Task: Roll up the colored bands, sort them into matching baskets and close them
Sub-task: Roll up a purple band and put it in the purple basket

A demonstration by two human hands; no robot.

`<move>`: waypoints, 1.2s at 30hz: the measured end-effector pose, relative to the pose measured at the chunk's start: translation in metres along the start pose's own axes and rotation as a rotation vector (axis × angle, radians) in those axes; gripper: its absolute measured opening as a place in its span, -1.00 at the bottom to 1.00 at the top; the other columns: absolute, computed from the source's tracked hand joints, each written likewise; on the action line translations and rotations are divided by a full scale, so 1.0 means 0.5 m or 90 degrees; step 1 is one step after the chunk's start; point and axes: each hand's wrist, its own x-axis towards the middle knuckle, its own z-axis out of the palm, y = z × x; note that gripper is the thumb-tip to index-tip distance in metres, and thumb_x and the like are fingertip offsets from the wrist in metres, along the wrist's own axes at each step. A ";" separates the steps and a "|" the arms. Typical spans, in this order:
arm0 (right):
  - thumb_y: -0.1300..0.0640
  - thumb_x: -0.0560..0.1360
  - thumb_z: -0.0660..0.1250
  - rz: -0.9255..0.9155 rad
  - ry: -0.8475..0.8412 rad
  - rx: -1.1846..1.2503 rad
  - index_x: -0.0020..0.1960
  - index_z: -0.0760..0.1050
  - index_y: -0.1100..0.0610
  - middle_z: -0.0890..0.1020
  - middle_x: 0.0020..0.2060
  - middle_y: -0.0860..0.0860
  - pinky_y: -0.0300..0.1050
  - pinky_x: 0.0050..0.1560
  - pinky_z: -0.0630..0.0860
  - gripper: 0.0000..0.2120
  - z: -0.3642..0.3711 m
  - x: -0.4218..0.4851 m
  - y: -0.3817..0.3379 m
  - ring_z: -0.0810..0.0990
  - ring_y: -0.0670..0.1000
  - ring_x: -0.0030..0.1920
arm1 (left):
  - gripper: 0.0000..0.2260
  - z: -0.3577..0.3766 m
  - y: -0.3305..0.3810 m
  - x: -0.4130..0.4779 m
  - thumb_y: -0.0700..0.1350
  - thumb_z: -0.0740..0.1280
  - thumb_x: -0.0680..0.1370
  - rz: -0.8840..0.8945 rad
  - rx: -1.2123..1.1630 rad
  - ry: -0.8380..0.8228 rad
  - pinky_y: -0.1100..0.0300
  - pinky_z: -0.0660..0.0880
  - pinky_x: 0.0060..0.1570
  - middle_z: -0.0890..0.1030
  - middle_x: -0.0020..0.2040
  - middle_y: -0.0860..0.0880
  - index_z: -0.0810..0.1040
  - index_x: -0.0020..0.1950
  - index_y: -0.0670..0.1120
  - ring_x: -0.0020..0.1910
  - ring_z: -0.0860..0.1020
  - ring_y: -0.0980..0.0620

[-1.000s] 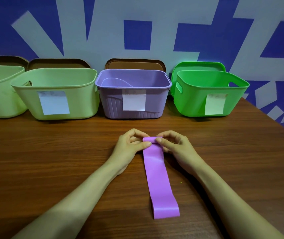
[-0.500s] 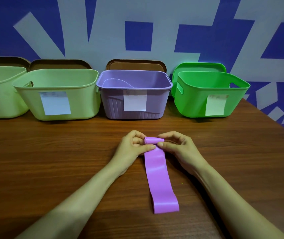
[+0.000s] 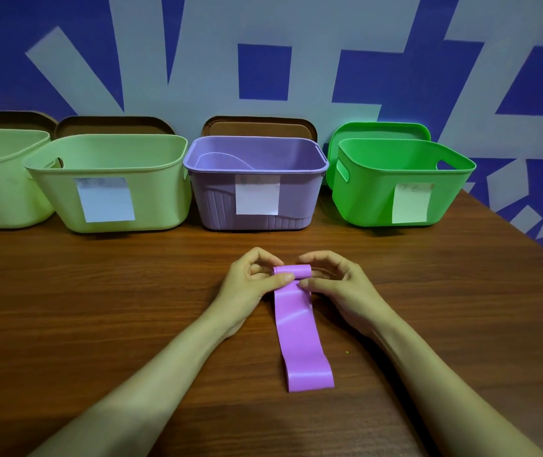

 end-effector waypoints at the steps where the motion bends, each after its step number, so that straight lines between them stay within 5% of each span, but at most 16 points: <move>1: 0.32 0.35 0.47 0.007 -0.003 0.010 0.04 0.57 0.11 0.66 -0.03 0.11 -0.13 0.04 0.55 -0.70 -0.001 0.001 0.001 0.63 0.01 0.01 | -0.80 -0.001 -0.001 0.000 -0.29 0.48 0.40 0.003 -0.010 -0.002 0.17 0.57 -0.09 0.65 -0.09 -0.14 0.53 -0.06 -0.13 -0.13 0.65 0.00; 5: 0.07 0.35 0.46 0.019 0.006 -0.030 -0.03 0.59 0.12 0.65 -0.12 0.06 -0.23 -0.08 0.51 -0.77 0.004 0.002 0.000 0.59 -0.07 -0.10 | -0.76 -0.005 -0.003 0.002 -0.36 0.46 0.39 0.018 -0.015 -0.013 0.05 0.57 0.03 0.64 0.02 -0.15 0.54 -0.07 -0.10 0.02 0.63 -0.12; 11: 0.20 0.38 0.40 0.008 0.021 0.081 -0.03 0.53 0.24 0.63 -0.17 0.13 -0.23 -0.15 0.57 -0.80 0.008 -0.002 -0.005 0.61 -0.04 -0.23 | -0.67 0.003 -0.004 0.001 -0.26 0.46 0.43 -0.010 0.006 -0.059 0.12 0.59 -0.05 0.65 0.04 -0.10 0.48 0.15 -0.10 -0.04 0.65 0.00; 23: 0.32 0.22 0.48 0.002 0.015 0.096 -0.09 0.56 0.20 0.67 -0.12 0.21 -0.14 -0.05 0.61 -0.73 0.014 -0.008 -0.007 0.65 0.08 -0.12 | -0.70 0.006 -0.003 -0.004 -0.23 0.56 0.31 -0.008 0.086 0.024 -0.10 0.58 -0.08 0.68 -0.16 -0.16 0.50 -0.09 -0.25 -0.14 0.66 -0.14; 30: 0.44 0.21 0.50 -0.021 0.049 0.036 -0.21 0.61 0.14 0.69 -0.11 0.04 -0.13 0.00 0.55 -0.74 0.005 -0.006 -0.007 0.65 0.04 -0.01 | -0.67 0.003 0.002 -0.005 -0.27 0.54 0.32 -0.021 0.035 -0.042 0.02 0.61 -0.04 0.67 -0.03 -0.15 0.51 0.00 -0.18 -0.07 0.67 -0.06; 36: 0.52 0.28 0.44 -0.047 0.052 -0.034 -0.23 0.57 0.16 0.65 -0.13 -0.02 -0.20 -0.09 0.55 -0.72 0.005 -0.003 -0.002 0.63 -0.04 -0.05 | -0.81 0.004 0.001 -0.004 -0.15 0.44 0.45 -0.013 -0.005 -0.026 0.14 0.57 -0.06 0.69 -0.11 -0.15 0.56 0.01 -0.19 -0.11 0.66 -0.01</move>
